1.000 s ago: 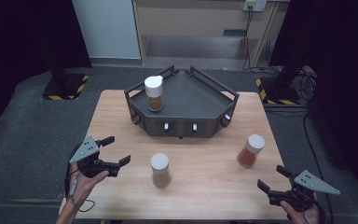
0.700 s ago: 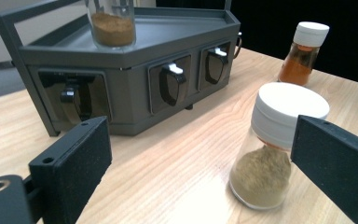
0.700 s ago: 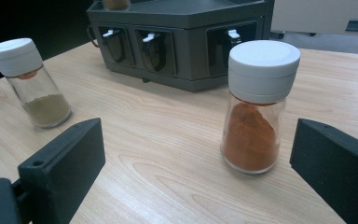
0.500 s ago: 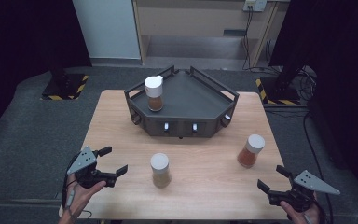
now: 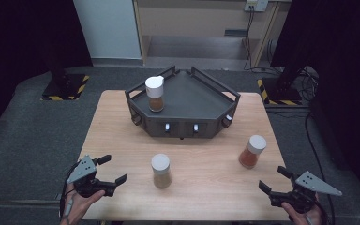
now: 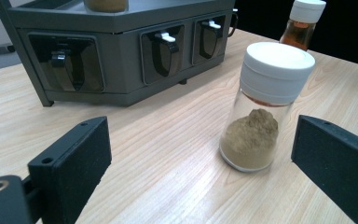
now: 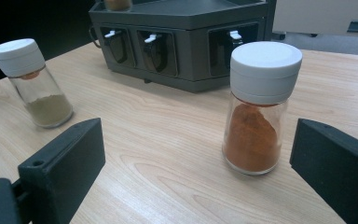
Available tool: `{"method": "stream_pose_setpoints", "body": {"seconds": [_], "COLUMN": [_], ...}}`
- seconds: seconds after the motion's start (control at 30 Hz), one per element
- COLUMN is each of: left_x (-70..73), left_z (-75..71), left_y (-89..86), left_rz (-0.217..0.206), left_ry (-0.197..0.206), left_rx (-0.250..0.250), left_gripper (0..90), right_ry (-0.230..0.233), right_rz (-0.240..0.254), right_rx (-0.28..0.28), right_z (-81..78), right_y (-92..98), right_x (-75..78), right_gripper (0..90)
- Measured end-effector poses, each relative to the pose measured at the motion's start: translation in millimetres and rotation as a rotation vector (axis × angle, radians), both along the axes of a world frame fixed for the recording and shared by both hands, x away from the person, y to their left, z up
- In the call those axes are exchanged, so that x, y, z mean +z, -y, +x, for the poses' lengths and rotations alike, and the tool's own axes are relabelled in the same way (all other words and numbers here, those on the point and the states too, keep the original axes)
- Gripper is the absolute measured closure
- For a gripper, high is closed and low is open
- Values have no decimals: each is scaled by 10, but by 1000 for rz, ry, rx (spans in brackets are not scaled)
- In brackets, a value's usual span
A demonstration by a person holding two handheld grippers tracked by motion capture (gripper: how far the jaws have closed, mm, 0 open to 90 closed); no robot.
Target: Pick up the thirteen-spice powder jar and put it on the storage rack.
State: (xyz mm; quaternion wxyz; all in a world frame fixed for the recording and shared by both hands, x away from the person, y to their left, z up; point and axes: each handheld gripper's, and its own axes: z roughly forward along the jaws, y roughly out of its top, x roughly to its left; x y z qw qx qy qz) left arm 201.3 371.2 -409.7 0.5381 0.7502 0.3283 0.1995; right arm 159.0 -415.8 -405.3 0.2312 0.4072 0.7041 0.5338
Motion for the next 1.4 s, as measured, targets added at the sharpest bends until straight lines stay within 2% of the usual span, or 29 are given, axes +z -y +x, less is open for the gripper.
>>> {"method": "stream_pose_setpoints", "body": {"seconds": [0.3, 0.43, 0.53, 0.63, 0.8, 1.0, 1.1, 1.4], "left_x": [-44, -82, -106, -125, -149, -167, -176, -160], "left_z": [-45, -18, -14, -37, -81, -115, -117, -100], "left_y": [-74, -117, -156, -188, -236, -255, -266, -250], "left_rz": [-3, -34, -49, -60, -76, -96, -105, -91], "left_ry": [-6, -8, 7, 30, 41, 52, 51, 38], "left_rx": [-10, -27, -33, -13, 36, 69, 73, 62], "left_gripper": [39, 39, 38, 29, 5, 0, 0, 0], "right_ry": [0, 0, -4, -1, -5, -6, -6, -8], "right_rz": [2, 0, 3, 5, 4, 11, 13, 12], "right_rx": [3, 3, -2, -4, -1, -3, -2, -2], "right_z": [2, 2, 1, -2, 8, 11, 12, 14], "right_y": [2, 0, 4, 9, 2, 12, 17, 16], "right_x": [-3, -3, -4, -8, -6, -15, -18, -17], "right_gripper": [37, 37, 37, 37, 37, 37, 37, 37]}}
